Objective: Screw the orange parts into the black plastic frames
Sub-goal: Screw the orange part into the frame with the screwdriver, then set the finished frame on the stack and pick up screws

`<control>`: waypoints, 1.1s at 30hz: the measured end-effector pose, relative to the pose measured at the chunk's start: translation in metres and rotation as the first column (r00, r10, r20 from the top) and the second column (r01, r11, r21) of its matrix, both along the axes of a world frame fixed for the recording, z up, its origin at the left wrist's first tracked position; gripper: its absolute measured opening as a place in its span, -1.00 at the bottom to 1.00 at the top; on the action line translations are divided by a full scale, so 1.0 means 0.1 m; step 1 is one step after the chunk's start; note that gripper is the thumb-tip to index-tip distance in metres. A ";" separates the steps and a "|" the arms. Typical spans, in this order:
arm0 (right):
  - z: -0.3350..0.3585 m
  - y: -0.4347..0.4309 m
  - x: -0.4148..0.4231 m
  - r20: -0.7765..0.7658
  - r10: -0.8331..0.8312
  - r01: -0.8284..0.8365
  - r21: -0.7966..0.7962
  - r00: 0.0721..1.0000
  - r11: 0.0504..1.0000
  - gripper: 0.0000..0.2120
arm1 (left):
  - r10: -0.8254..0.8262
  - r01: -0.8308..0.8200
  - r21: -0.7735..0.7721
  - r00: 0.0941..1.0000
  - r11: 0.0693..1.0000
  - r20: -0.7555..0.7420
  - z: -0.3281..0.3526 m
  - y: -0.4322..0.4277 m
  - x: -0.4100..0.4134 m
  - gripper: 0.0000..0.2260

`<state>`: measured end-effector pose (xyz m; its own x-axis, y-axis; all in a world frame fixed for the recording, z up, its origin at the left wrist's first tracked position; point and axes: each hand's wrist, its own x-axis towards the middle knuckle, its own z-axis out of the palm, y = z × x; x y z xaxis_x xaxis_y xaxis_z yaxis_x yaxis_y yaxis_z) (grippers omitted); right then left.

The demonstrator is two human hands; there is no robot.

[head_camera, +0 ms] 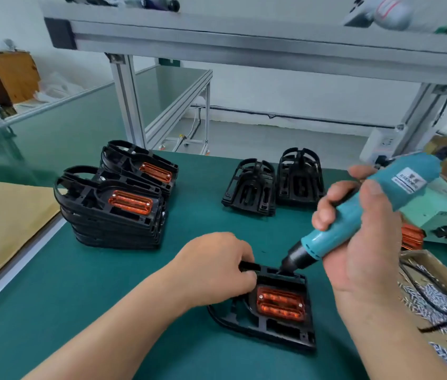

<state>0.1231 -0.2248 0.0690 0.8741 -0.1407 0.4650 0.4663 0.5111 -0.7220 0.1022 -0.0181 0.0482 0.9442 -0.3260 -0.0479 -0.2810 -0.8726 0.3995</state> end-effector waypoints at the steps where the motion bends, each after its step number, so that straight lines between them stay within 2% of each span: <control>1: -0.04 -0.06 0.03 -0.050 -0.042 0.044 0.037 0.998 0.998 -0.88 | 0.033 -0.034 0.017 0.999 0.999 0.029 -0.01 0.01 0.01 -0.74; 5: -0.17 -0.21 0.14 -0.177 -0.114 0.133 0.099 0.978 0.986 -0.89 | 0.185 -0.208 0.159 0.972 0.965 0.149 -0.01 0.14 0.09 -0.73; 8: -0.22 -0.25 0.17 -0.224 -0.121 0.154 0.137 0.967 0.978 -0.90 | 0.223 -0.284 0.314 0.951 0.906 0.215 0.04 0.23 0.08 -0.78; 11: -0.23 -0.28 0.17 -0.275 -0.123 0.175 0.174 0.954 0.969 -0.92 | 0.224 -0.322 0.388 0.934 0.863 0.279 0.10 0.21 0.01 -0.85; 14: -0.21 -0.29 0.17 -0.312 -0.134 0.202 0.197 0.941 0.959 -0.94 | 0.073 -0.189 0.336 0.942 0.923 0.329 0.10 0.14 -0.07 -0.79; 17: -0.20 -0.28 0.17 -0.338 -0.134 0.212 0.205 0.932 0.956 -0.95 | -0.095 0.022 0.304 0.969 0.952 0.226 0.05 0.07 -0.15 -0.60; 19: -0.20 -0.27 0.17 -0.350 -0.124 0.206 0.207 0.928 0.956 -0.95 | -0.104 0.035 0.334 0.976 0.942 0.190 0.01 0.06 -0.14 -0.56; 21: -0.21 -0.27 0.18 -0.364 -0.122 0.208 0.208 0.923 0.956 -0.93 | -0.050 -0.027 0.363 0.978 0.932 0.201 -0.01 0.06 -0.11 -0.61; 24: -0.21 -0.27 0.19 -0.378 -0.126 0.218 0.210 0.917 0.953 -0.93 | 0.121 -0.200 0.353 0.964 0.914 0.235 -0.04 0.07 -0.03 -0.68; 27: -0.21 -0.28 0.20 -0.382 -0.127 0.222 0.215 0.915 0.951 -0.94 | 0.275 -0.352 0.330 0.927 0.876 0.257 -0.08 0.08 0.08 -0.63; 33: -0.21 -0.29 0.21 -0.383 -0.120 0.219 0.225 0.916 0.949 -0.95 | 0.345 -0.439 0.345 0.889 0.830 0.301 -0.15 0.10 0.41 -0.60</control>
<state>0.1438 -0.2538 0.0483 0.9263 -0.3735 0.0504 0.2961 0.6385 -0.7104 0.1433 -0.0085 0.0330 0.9887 0.0761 0.1291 0.0807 -0.9963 -0.0308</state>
